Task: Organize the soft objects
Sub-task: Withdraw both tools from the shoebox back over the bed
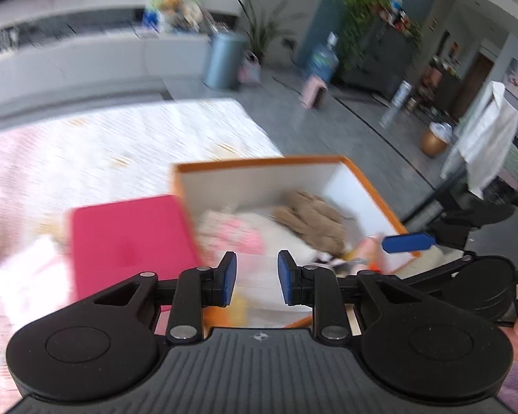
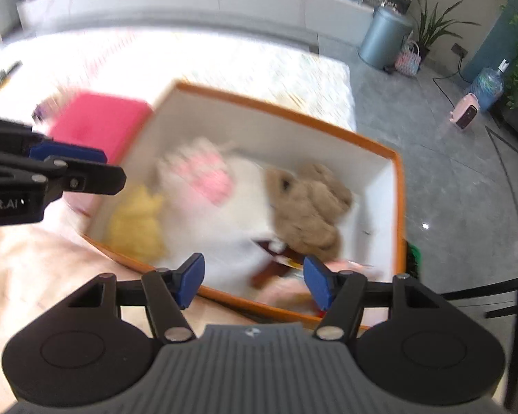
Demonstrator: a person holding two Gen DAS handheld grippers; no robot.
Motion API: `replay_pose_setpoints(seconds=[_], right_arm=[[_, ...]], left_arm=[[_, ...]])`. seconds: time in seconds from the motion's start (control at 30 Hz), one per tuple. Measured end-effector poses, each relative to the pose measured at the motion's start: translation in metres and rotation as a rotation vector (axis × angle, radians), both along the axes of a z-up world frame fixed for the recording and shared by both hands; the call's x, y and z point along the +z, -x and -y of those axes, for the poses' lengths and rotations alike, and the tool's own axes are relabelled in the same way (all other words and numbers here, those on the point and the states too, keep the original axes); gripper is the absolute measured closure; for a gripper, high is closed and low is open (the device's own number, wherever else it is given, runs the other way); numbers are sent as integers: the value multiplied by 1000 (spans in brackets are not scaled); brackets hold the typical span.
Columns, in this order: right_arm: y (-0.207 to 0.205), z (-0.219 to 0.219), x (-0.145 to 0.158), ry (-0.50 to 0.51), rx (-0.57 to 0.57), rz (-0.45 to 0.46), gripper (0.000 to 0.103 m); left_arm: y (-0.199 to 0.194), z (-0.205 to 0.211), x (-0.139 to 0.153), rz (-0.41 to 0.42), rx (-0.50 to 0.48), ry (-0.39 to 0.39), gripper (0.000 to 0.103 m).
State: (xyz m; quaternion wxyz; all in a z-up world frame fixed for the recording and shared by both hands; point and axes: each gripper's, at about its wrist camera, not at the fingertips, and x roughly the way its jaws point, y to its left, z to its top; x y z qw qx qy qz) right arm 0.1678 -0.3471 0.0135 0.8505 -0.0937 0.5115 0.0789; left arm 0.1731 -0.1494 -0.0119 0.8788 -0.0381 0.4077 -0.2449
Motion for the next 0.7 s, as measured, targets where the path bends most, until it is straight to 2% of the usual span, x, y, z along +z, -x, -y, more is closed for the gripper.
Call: replay_pose_setpoints(seconds=[0.23, 0.37, 0.7], right_arm=[[26, -62, -6, -159, -14, 76, 39], [37, -98, -12, -242, -34, 87, 39], [53, -188, -36, -281, 2, 116, 35]], left_arm=[[31, -57, 2, 92, 98, -92, 74], [45, -87, -3, 103, 162, -132, 74], [65, -164, -21, 74, 295, -206, 74]])
